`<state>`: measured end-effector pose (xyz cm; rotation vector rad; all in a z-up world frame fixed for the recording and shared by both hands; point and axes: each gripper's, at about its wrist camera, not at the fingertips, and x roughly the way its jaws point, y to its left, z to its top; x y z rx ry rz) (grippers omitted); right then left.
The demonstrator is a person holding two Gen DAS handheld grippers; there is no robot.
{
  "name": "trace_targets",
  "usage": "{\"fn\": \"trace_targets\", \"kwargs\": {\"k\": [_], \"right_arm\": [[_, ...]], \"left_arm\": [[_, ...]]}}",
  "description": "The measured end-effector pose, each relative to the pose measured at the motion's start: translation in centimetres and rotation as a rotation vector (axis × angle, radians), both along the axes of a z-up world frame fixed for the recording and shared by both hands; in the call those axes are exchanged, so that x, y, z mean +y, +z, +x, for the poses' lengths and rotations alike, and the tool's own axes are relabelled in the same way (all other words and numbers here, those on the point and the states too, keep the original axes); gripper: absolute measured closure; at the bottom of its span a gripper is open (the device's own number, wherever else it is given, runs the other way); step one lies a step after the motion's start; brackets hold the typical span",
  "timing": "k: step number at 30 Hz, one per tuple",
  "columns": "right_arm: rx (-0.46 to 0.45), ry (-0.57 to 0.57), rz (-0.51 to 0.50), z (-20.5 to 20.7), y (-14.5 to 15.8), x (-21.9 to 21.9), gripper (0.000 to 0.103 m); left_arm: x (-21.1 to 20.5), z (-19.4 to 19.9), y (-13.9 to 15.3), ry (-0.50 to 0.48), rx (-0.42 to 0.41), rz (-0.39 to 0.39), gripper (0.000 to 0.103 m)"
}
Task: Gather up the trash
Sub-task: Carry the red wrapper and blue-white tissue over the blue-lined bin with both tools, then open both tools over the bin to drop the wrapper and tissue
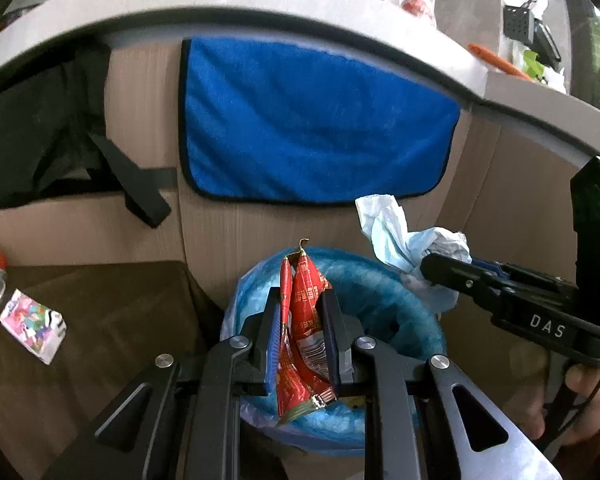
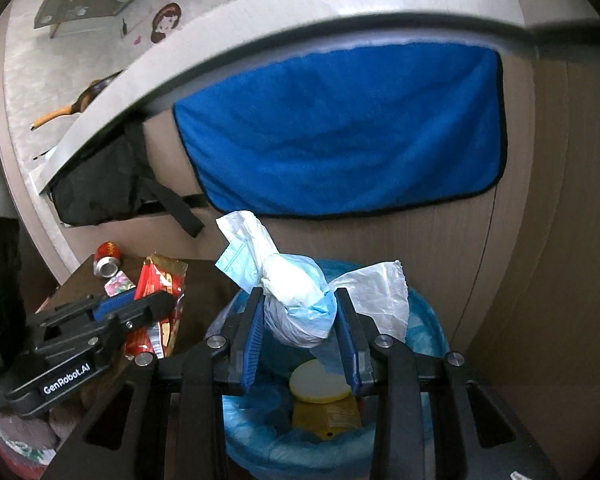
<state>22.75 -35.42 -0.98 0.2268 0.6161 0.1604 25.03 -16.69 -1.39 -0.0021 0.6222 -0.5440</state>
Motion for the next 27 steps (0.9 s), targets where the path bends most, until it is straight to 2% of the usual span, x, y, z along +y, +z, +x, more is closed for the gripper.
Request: {"fn": "trace_targets", "kwargs": {"k": [6, 19, 27], "right_arm": [[0.037, 0.009, 0.025, 1.4, -1.8, 0.0, 0.072], [0.083, 0.008, 0.045, 1.8, -3.2, -0.3, 0.071], [0.101, 0.008, 0.046, 2.5, -3.8, -0.3, 0.071]], "left_arm": [[-0.7, 0.8, -1.2, -0.004, 0.030, 0.015, 0.083], [-1.5, 1.7, -2.6, -0.003, 0.050, 0.029, 0.083], [-1.6, 2.5, -2.8, -0.032, 0.082, 0.003, 0.083]]}}
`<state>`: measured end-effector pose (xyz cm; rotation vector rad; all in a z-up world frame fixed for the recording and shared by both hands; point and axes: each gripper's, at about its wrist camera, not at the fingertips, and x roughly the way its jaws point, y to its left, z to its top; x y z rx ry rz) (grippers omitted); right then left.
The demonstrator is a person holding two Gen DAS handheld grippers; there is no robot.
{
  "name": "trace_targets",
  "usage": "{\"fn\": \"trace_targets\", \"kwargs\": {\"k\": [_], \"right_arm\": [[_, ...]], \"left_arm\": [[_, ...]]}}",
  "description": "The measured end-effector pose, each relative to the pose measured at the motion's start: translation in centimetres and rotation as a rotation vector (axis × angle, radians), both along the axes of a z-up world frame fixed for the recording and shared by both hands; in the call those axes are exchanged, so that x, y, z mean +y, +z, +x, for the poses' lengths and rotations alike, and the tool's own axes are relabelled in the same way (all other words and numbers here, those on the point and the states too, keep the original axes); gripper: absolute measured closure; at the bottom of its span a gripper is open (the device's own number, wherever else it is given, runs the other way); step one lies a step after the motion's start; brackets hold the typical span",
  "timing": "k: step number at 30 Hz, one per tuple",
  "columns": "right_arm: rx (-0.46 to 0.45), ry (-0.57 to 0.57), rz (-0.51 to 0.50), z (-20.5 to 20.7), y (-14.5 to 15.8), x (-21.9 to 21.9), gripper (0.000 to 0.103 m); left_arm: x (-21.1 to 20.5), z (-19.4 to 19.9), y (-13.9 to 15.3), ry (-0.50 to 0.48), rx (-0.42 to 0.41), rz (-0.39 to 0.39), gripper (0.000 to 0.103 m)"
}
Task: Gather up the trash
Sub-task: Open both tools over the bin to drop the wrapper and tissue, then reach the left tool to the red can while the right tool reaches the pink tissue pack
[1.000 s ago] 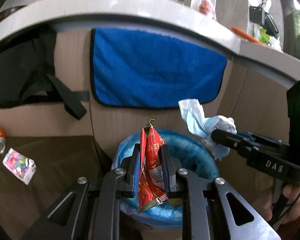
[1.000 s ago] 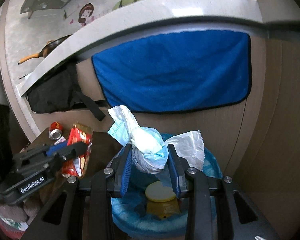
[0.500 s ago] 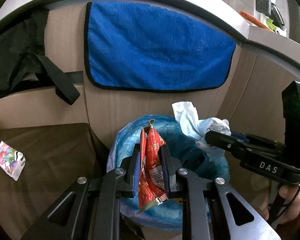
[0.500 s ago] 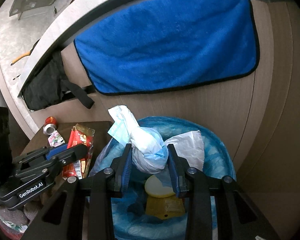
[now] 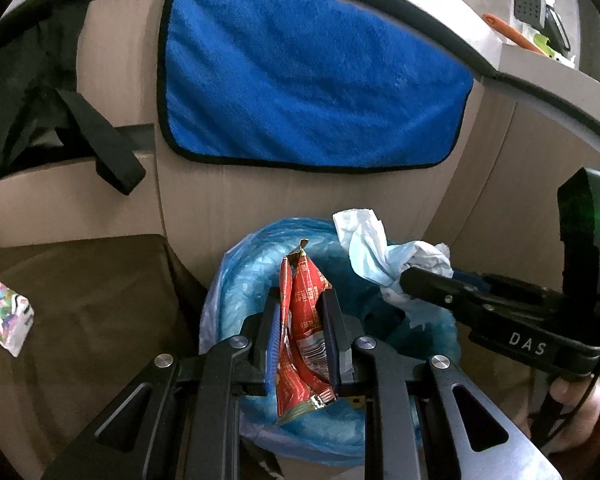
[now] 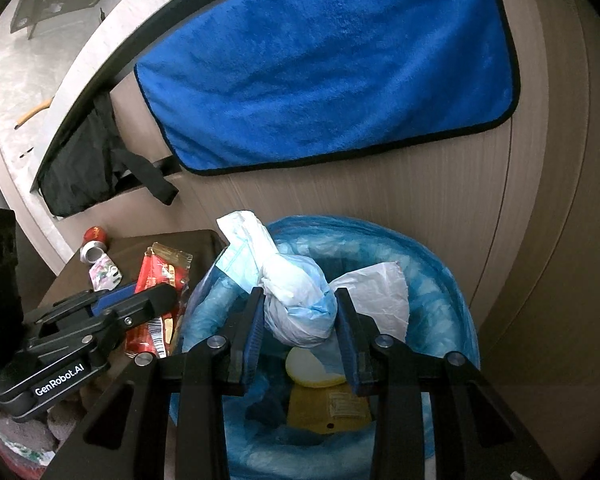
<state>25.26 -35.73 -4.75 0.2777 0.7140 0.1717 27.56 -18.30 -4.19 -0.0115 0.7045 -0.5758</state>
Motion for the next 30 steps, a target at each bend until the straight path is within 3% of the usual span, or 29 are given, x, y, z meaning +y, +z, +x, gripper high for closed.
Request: {"fn": "trace_targets", "kwargs": {"k": [1, 3, 5, 7, 9, 12, 14, 16, 18, 23, 30], "right_arm": [[0.002, -0.001, -0.001, 0.0, -0.1, 0.0, 0.071], [0.007, -0.001, -0.001, 0.2, -0.2, 0.0, 0.069], [0.010, -0.003, 0.002, 0.3, -0.2, 0.0, 0.067], [0.003, -0.018, 0.001, 0.1, -0.1, -0.1, 0.048], [-0.011, -0.038, -0.003, -0.1, 0.4, -0.3, 0.043], [-0.015, -0.054, -0.003, -0.3, 1.1, -0.5, 0.043], [-0.019, -0.062, 0.006, -0.5, 1.6, -0.5, 0.043], [-0.022, -0.066, 0.011, -0.6, 2.1, -0.3, 0.043], [-0.041, -0.081, -0.008, -0.7, 3.0, 0.2, 0.043], [-0.077, -0.141, -0.055, -1.6, 4.6, 0.1, 0.043], [-0.073, -0.163, -0.069, -2.2, 5.5, -0.2, 0.042]], "left_arm": [[0.0, 0.2, 0.0, -0.008, 0.009, -0.010, 0.082], [0.1, 0.7, -0.2, -0.035, 0.036, -0.037, 0.071], [0.2, 0.9, -0.3, -0.059, 0.067, -0.060, 0.049], [0.8, 1.2, -0.1, -0.054, 0.075, -0.086, 0.049], [1.6, 1.3, 0.5, -0.029, 0.070, -0.105, 0.046], [3.3, 1.5, 1.5, 0.008, 0.059, -0.125, 0.042], [4.5, 1.6, 1.9, 0.023, 0.065, -0.143, 0.035], [5.0, 1.9, 1.8, -0.011, 0.120, -0.196, 0.031], [5.0, 2.2, 1.6, -0.052, 0.145, -0.243, 0.031], [6.2, 3.3, 1.7, -0.052, 0.188, -0.353, 0.031], [8.7, 3.6, 2.6, -0.024, 0.200, -0.420, 0.029]]}}
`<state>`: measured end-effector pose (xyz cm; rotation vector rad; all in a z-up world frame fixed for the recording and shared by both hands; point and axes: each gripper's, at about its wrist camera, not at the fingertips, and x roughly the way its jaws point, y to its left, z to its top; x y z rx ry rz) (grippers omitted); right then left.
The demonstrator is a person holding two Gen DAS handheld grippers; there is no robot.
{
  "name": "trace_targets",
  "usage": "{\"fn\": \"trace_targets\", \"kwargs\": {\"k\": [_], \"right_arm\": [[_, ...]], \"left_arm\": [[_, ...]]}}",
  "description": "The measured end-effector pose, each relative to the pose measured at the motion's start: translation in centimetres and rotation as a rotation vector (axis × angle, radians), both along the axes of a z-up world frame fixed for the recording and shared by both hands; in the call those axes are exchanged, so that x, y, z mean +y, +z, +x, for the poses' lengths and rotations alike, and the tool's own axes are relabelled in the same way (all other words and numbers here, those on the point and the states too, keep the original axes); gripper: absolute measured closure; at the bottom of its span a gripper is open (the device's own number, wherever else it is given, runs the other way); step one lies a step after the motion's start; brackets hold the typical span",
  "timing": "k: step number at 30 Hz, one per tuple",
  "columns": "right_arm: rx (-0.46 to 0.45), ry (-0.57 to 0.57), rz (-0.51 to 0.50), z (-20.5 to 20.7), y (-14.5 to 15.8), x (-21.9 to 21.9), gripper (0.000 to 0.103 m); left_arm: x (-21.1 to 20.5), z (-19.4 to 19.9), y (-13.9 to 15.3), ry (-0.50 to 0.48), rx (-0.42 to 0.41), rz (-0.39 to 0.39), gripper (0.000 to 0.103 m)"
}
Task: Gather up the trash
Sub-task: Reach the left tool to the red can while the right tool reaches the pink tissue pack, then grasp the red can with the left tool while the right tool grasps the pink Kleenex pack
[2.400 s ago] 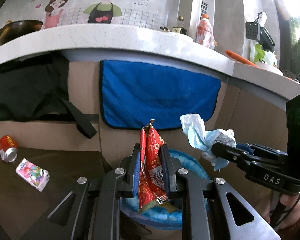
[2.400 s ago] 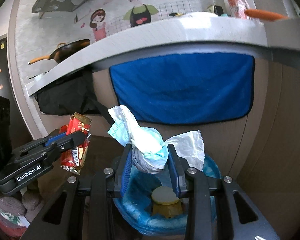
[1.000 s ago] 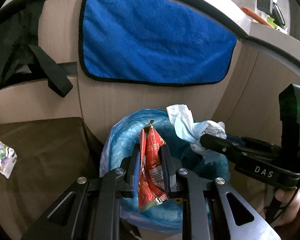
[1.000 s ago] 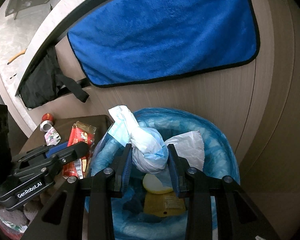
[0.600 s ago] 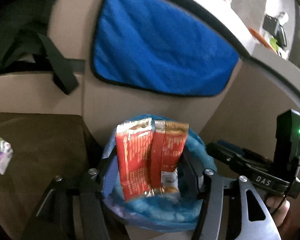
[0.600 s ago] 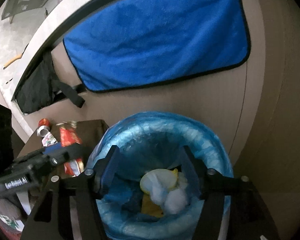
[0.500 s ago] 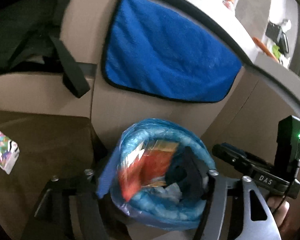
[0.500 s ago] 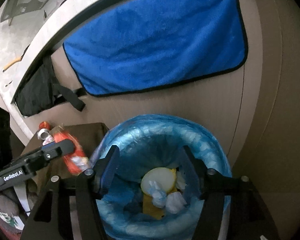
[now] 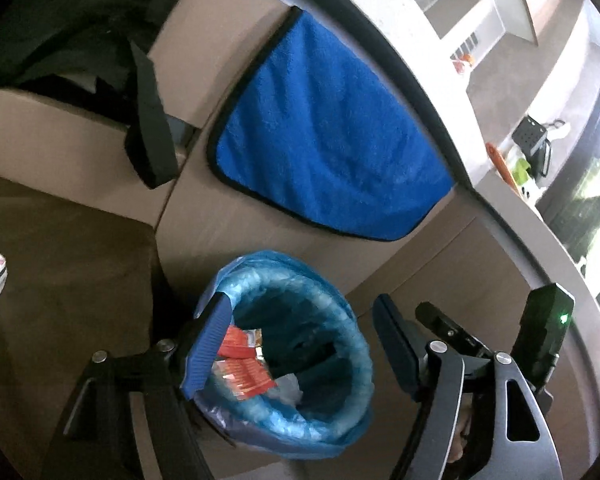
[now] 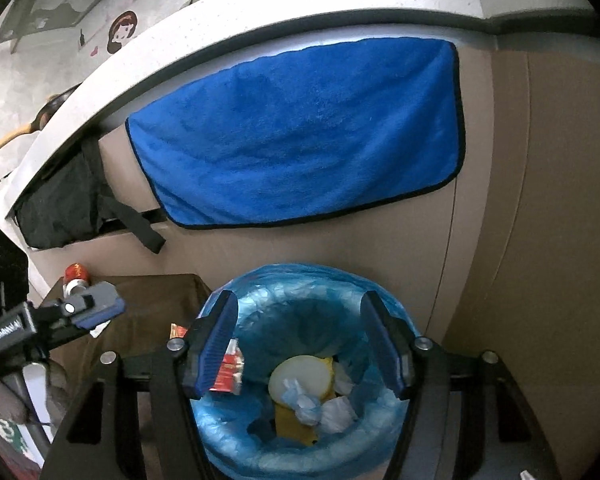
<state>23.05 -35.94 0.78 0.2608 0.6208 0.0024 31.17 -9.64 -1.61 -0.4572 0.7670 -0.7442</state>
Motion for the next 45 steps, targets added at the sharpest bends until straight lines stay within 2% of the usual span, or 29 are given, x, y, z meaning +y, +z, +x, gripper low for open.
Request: {"fn": "trace_targets", "kwargs": {"k": [6, 8, 12, 15, 18, 21, 25, 29, 31, 33, 38, 39, 42, 45], "right_arm": [[-0.014, 0.009, -0.003, -0.2, 0.6, 0.7, 0.042], [-0.003, 0.022, 0.009, -0.2, 0.4, 1.0, 0.042], [0.025, 0.066, 0.004, 0.1, -0.3, 2.7, 0.042], [0.024, 0.121, 0.014, 0.8, -0.5, 4.8, 0.042], [0.018, 0.187, 0.023, 2.2, -0.4, 7.7, 0.042], [0.015, 0.266, 0.029, 3.8, -0.4, 11.2, 0.042], [0.037, 0.370, 0.026, 6.0, -0.9, 16.0, 0.042], [0.070, 0.474, 0.023, 8.1, -1.8, 20.5, 0.042], [0.087, 0.516, 0.011, 9.0, -2.3, 22.6, 0.042], [0.103, 0.544, -0.008, 9.6, -3.0, 24.2, 0.042], [0.132, 0.586, -0.032, 10.8, -3.9, 26.1, 0.042], [0.136, 0.601, -0.038, 10.9, -4.1, 26.5, 0.042], [0.164, 0.643, -0.046, 11.4, -4.4, 27.5, 0.042], [0.208, 0.684, -0.032, 11.9, -5.2, 28.7, 0.042]], "left_arm": [[0.8, -0.3, -1.4, 0.028, 0.048, 0.075, 0.029], [1.7, -0.7, -1.4, 0.046, 0.030, 0.109, 0.029], [4.4, -1.8, -0.6, 0.112, -0.063, 0.222, 0.029], [8.2, -2.0, -0.1, 0.207, -0.112, 0.293, 0.029], [13.5, -0.9, -0.1, 0.339, -0.098, 0.316, 0.029], [19.4, 1.0, -0.8, 0.479, -0.039, 0.284, 0.029], [27.3, 4.7, -2.5, 0.618, 0.061, 0.179, 0.029], [32.2, 8.4, -4.6, 0.675, 0.117, 0.125, 0.029], [33.6, 10.1, -6.0, 0.662, 0.155, 0.066, 0.029], [34.1, 11.4, -6.9, 0.656, 0.185, 0.040, 0.029], [34.6, 14.1, -8.7, 0.654, 0.244, 0.006, 0.029], [34.6, 14.3, -8.7, 0.657, 0.235, -0.002, 0.029], [34.2, 14.5, -8.5, 0.652, 0.243, 0.020, 0.030], [34.0, 13.6, -7.8, 0.629, 0.219, 0.061, 0.047]]}}
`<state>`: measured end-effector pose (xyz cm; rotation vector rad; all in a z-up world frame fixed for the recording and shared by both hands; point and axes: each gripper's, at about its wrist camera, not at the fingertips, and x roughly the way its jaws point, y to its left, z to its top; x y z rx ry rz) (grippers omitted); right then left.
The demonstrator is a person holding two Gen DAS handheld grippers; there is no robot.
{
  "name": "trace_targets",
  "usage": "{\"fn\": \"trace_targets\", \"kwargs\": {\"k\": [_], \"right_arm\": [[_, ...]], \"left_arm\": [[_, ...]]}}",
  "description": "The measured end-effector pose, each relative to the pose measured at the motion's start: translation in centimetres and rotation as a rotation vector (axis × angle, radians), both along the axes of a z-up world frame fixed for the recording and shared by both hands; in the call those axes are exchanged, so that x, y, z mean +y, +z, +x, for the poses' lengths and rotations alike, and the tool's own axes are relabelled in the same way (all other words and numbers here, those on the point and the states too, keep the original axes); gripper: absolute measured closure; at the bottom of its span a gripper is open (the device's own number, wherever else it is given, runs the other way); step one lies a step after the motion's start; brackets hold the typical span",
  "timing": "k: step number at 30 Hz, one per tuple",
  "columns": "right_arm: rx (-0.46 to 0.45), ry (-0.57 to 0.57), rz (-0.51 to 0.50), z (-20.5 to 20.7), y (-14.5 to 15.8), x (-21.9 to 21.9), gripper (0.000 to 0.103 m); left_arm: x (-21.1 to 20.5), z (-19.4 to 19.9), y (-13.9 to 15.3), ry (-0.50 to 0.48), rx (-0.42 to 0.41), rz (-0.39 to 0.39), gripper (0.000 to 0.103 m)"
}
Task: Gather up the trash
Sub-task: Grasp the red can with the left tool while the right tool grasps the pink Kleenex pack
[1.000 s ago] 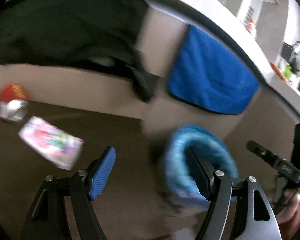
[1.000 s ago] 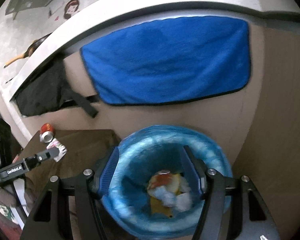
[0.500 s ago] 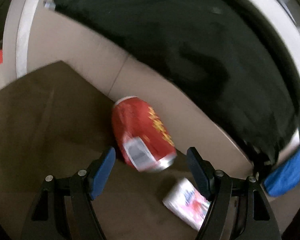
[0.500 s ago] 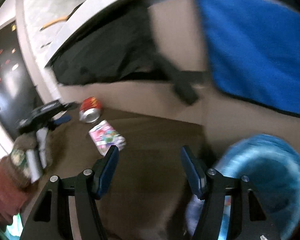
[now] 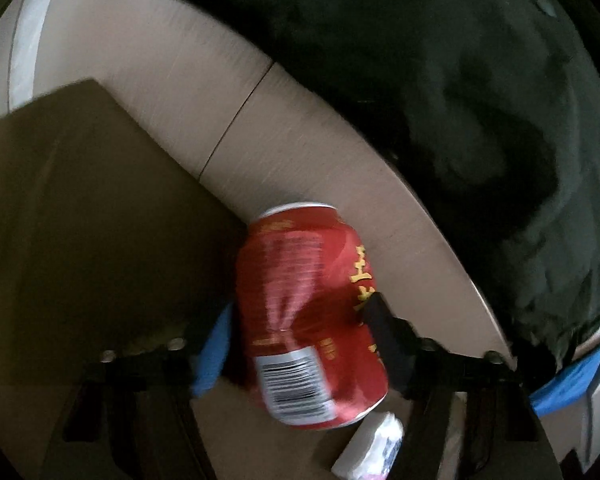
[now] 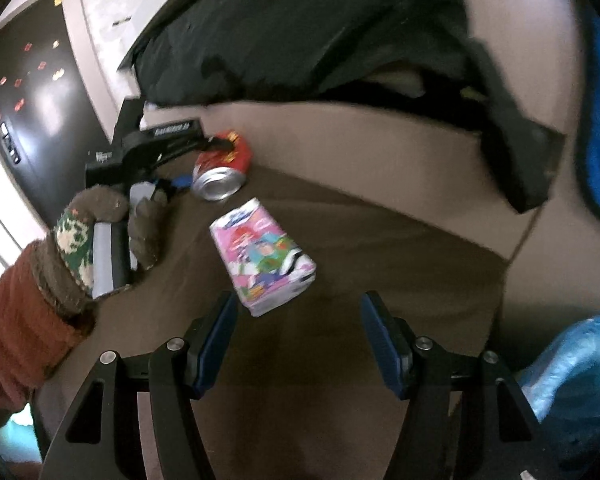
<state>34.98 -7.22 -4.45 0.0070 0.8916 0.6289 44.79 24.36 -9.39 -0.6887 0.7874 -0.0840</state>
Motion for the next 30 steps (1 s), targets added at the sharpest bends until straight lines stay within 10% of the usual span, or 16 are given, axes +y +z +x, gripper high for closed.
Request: {"fn": "trace_targets", "kwargs": {"k": [2, 15, 21, 30], "right_arm": [[0.020, 0.008, 0.002, 0.3, -0.3, 0.6, 0.042], [0.028, 0.047, -0.045, 4.9, -1.2, 5.3, 0.042], [0.119, 0.068, -0.084, 4.9, -2.5, 7.2, 0.040], [0.024, 0.098, -0.241, 3.7, -2.1, 11.4, 0.041]], "left_arm": [[0.1, -1.5, 0.9, -0.012, -0.020, 0.030, 0.060], [2.0, -14.1, 6.4, -0.076, -0.149, 0.253, 0.064], [4.1, -14.2, 4.0, -0.075, -0.125, 0.185, 0.061], [5.0, -13.8, 2.0, -0.079, -0.090, 0.113, 0.040]]}}
